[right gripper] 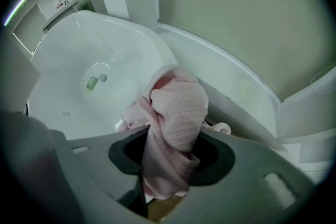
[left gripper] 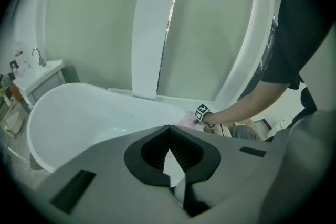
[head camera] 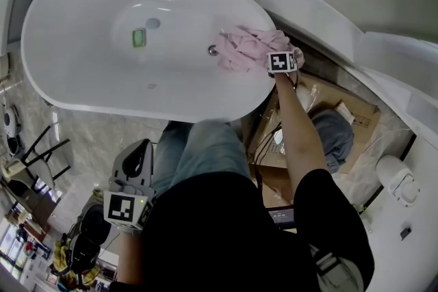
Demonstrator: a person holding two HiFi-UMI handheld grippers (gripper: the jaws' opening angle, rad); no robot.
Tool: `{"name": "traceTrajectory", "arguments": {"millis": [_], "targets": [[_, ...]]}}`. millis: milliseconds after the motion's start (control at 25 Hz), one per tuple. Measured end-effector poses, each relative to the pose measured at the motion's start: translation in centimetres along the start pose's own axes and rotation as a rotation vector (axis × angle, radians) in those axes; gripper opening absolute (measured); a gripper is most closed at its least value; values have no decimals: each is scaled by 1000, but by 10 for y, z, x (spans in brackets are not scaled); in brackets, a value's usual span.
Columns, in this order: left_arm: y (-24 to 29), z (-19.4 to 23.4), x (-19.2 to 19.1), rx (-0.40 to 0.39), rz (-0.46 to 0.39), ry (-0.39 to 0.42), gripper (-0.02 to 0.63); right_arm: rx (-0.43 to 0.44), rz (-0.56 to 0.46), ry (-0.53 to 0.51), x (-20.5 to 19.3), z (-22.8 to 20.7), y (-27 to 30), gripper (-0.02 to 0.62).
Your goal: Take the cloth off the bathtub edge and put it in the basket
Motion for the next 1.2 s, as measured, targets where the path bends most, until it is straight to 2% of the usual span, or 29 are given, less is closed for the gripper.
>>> {"name": "traceTrajectory", "arguments": {"millis": [80,120,160,320,560,840,1200], "targets": [[-3,0,-2,0,-10,0,6,-21,-32,-5,1,1,-11,157],[-4,0,-3,0,-16,0,6,-33,-51,-10,2,1,-17,102],[-5,0,-4,0,-23,-1,6,-36,-68,-7,1,1,-23,91],[-14,0,-4,-3,-57,-3,6,4,-102,99,-14,-1,-41,84],[-27,11,-7,-4,-140,57,6,2,-226,162,-21,-1,-101,80],[-41,17,17,-1,-200,52,6,35,-381,163,-19,9,-186,80],[-62,28,48,-21,-285,99,6,39,-603,198,-14,16,-317,78]]}}
Point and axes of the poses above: the fingertips, and each gripper's own axes: y forward along the fingers, z to its left, x out of its top, the point moved 6 cm from there along -y, backward along the fingers, and after that the axes turned 8 degrees about z, right-handed, at the moved point
